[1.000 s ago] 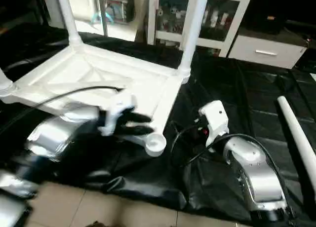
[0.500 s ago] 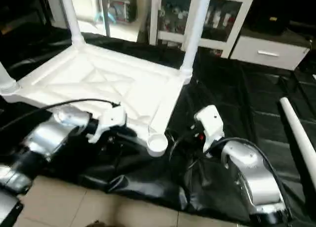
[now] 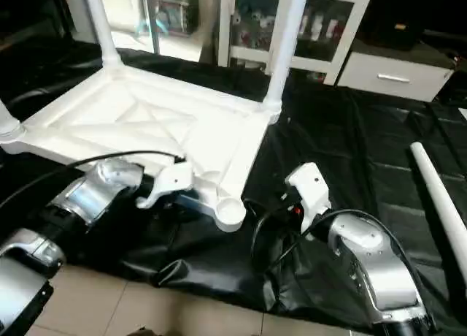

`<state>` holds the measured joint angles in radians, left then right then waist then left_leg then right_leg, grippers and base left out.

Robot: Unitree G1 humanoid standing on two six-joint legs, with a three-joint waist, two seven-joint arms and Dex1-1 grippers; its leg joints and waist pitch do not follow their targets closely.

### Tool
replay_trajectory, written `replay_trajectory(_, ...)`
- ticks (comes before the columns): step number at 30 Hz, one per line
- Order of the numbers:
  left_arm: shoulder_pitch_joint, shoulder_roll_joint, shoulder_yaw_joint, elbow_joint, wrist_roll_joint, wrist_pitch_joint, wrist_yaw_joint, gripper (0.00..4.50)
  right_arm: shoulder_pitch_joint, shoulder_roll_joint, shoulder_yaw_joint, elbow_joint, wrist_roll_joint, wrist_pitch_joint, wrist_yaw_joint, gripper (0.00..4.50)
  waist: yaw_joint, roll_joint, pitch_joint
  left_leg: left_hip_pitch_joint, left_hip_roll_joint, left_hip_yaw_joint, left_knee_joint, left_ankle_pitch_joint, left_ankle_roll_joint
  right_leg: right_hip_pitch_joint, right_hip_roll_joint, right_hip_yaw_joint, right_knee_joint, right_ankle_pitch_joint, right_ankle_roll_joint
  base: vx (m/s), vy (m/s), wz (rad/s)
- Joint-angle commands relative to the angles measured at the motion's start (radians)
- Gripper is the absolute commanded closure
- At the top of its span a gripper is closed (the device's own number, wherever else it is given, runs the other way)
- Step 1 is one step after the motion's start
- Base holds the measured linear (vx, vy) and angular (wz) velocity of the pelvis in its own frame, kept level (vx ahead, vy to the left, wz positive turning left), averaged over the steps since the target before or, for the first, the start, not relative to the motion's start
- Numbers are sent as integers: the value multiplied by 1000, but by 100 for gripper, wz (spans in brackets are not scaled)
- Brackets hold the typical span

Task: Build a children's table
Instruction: Rotate table base

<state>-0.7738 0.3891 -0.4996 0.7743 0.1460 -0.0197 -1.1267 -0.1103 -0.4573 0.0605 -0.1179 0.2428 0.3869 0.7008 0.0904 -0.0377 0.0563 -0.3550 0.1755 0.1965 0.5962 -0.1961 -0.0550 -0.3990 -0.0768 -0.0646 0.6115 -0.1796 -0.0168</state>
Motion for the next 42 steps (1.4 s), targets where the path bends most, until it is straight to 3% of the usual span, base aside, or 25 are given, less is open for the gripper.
replay_trajectory(1, -20, 9, -12, 23, 18, -1, 1, 251, 21, -28, 15, -52, 30, 15, 50, 0, 5, 9, -67, 11, 61, -32, -72, -188, 19, 52, -83, 54, -67, -126, -218, 0, 0, 0)
replay_trajectory(5, -32, 12, 7, 46, 10, 6, -1, 283, 93, -110, 64, -150, 118, 73, 218, 0, 13, 9, -64, 10, 66, -33, -72, -198, 52, 56, -85, 55, -68, -115, -221, 0, 0, 0)
replay_trajectory(9, -39, 1, 26, 76, 16, 1, 4, 314, 102, -121, 70, -173, 152, 105, 249, 0, 8, 5, -60, 9, 65, -35, -76, -231, 31, 53, -89, 54, -79, -221, -206, 0, 0, 0)
replay_trajectory(12, -39, -9, 41, 84, 11, 33, 24, 328, 101, -124, 72, -181, 163, 119, 257, 0, 8, 5, -62, 10, 65, -35, -75, -229, 25, 51, -89, 55, -79, -228, -203, 0, 0, 0)
replay_trajectory(16, -30, -17, 53, 69, -5, 69, 22, 351, 94, -119, 66, -173, 153, 111, 237, 0, 6, 4, -63, 9, 64, -35, -73, -212, 26, 52, -88, 54, -75, -193, -213, 0, 0, 0)
replay_trajectory(23, 12, -8, 64, -1, -9, 142, 15, 370, 79, -109, 42, -148, 134, 99, 197, 0, 5, 4, -61, 9, 63, -34, -74, -218, 27, 50, -86, 54, -80, -228, -204, 0, 0, 0)
replay_trajectory(27, 70, 15, 61, -83, -6, 178, 7, 371, 51, -92, 26, -103, 96, 83, 136, 0, -1, 4, -62, 9, 64, -35, -76, -210, 20, 48, -86, 53, -77, -225, -207, 0, 0, 0)
replay_trajectory(30, 115, 21, 59, -156, -3, 218, 19, 372, 5, -61, 9, -31, 49, 117, 23, 0, -8, 4, -62, 9, 61, -33, -75, -205, 14, 46, -84, 53, -76, -231, -210, 0, 0, 0)
replay_trajectory(42, 112, 8, 94, -171, 43, 320, 155, 374, -5, -41, 13, -23, 45, 108, -4, 0, -12, 4, -60, 5, 58, -35, -76, -226, 21, 47, -83, 53, -86, -300, -166, 0, 0, 0)
